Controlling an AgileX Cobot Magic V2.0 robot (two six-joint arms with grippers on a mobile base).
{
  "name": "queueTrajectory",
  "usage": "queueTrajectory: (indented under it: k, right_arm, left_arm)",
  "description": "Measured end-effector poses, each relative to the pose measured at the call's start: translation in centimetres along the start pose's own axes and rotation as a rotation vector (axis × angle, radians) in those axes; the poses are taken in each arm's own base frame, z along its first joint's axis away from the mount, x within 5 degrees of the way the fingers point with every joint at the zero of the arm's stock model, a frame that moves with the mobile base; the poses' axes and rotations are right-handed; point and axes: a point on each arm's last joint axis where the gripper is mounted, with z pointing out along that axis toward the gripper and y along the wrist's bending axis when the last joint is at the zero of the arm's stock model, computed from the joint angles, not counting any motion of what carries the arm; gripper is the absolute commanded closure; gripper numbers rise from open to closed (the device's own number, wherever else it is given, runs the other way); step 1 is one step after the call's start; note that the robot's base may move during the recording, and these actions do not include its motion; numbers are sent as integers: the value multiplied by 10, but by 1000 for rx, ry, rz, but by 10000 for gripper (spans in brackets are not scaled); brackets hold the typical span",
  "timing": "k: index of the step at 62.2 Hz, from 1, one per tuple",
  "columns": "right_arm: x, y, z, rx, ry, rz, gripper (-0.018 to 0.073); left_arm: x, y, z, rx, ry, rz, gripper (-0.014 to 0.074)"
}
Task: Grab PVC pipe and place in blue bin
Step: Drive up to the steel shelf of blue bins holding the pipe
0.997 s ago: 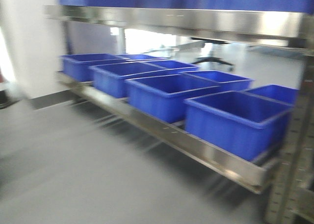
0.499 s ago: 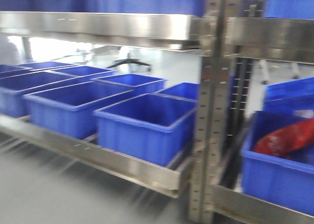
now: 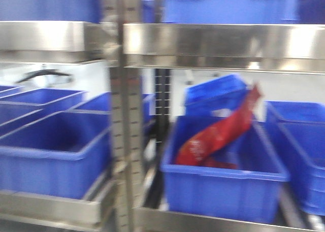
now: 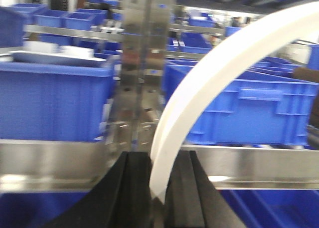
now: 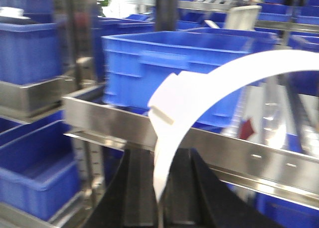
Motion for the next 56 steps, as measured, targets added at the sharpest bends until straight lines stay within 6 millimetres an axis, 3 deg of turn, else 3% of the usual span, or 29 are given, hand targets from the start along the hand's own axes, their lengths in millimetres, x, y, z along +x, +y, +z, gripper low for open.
queueTrajectory:
  k: [56]
  right_arm:
    - [0, 0, 0, 0, 0, 0, 721]
  left_arm:
    - [0, 0, 0, 0, 0, 0, 707]
